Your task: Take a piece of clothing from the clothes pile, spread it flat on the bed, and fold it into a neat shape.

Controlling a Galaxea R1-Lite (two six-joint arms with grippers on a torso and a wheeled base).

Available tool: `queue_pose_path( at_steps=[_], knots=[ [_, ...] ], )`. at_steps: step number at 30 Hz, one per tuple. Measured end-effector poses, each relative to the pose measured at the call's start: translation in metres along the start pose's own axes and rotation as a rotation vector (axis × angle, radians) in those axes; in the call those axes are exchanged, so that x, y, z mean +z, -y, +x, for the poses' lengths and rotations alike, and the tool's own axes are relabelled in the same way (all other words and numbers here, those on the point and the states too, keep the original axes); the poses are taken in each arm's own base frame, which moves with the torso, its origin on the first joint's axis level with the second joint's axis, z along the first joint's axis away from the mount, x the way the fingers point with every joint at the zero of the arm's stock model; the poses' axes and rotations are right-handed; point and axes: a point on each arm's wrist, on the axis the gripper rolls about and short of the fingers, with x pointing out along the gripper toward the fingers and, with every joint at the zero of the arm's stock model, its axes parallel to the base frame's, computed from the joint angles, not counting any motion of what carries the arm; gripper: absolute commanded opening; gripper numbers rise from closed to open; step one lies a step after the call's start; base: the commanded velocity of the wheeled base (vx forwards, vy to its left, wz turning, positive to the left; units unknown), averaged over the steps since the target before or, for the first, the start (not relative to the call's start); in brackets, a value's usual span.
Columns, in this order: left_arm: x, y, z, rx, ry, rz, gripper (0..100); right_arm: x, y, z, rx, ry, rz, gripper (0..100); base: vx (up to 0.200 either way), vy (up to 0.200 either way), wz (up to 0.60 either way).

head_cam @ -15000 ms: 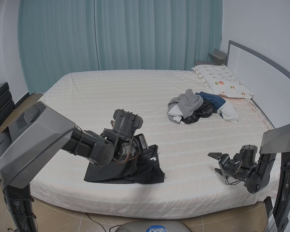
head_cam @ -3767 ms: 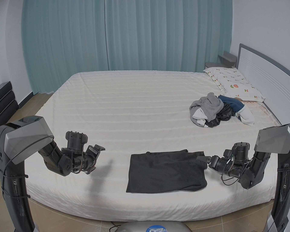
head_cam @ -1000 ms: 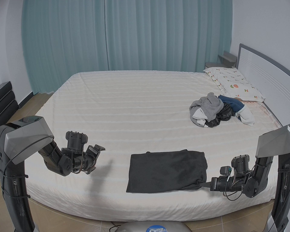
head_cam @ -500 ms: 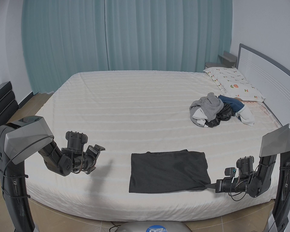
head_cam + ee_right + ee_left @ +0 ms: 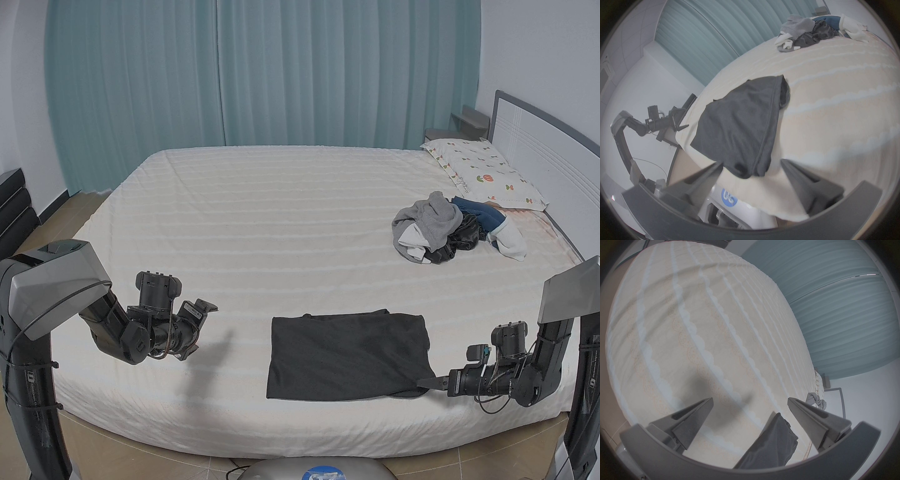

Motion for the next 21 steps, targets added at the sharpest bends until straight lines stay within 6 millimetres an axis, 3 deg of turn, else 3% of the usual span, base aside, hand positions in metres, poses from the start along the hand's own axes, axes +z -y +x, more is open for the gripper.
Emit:
queue_pose_path(
  at_steps=[9, 15, 21],
  knots=[
    [0.0, 0.0, 0.0, 0.0, 0.001, 0.0, 100, 0.04, 0.007, 0.011, 0.029, 0.145, 0.216, 100, 0.0, 0.0, 0.0],
    [0.0, 0.0, 0.0, 0.004, 0.008, 0.0, 100, 0.074, 0.009, 0.036, 0.029, 0.265, 0.31, 100, 0.0, 0.0, 0.0],
    [-0.002, 0.001, 0.002, 0.009, 0.026, 0.006, 100, 0.087, 0.013, 0.061, 0.024, 0.316, 0.371, 100, 0.0, 0.0, 0.0]
  ],
)
